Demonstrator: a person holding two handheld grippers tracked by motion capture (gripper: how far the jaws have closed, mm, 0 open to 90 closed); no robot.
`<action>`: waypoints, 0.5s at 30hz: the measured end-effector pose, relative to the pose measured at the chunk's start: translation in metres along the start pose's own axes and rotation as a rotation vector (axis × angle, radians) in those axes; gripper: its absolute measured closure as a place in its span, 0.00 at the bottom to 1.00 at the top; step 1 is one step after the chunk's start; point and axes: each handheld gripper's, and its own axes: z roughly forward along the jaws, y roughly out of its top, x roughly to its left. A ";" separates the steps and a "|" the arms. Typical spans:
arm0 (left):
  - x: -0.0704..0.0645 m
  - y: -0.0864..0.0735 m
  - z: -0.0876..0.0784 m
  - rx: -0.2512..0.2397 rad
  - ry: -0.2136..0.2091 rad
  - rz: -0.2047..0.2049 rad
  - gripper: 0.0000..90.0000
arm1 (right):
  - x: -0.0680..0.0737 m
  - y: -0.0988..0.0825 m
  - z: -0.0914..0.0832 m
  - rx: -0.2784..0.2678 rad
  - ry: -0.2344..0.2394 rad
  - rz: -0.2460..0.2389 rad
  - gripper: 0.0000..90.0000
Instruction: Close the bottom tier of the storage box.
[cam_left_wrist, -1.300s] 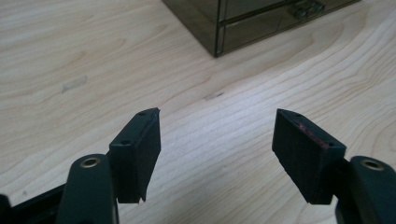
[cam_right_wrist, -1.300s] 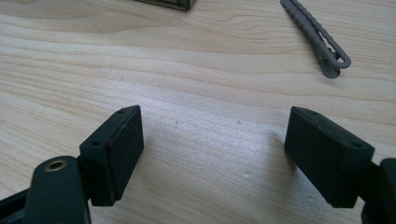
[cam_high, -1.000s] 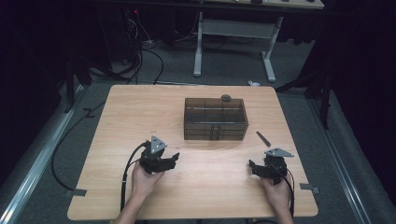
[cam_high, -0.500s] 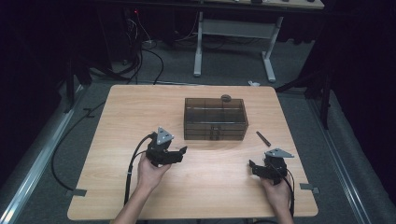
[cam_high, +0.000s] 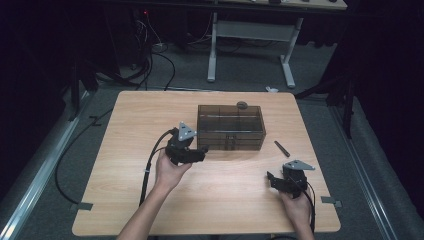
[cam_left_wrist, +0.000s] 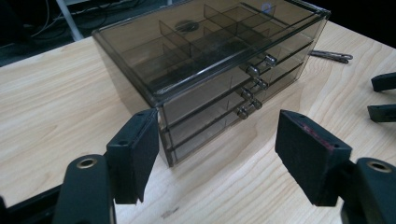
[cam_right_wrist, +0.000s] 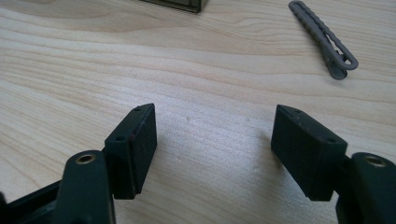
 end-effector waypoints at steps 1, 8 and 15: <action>0.000 0.004 0.004 0.001 -0.002 0.008 0.35 | 0.000 0.000 0.000 -0.001 0.000 -0.002 0.35; 0.001 0.018 0.015 -0.002 -0.030 -0.003 0.35 | 0.000 0.000 0.000 0.000 -0.001 -0.005 0.35; 0.002 0.029 0.029 0.023 -0.032 0.001 0.35 | 0.000 0.000 0.000 -0.001 0.002 -0.006 0.36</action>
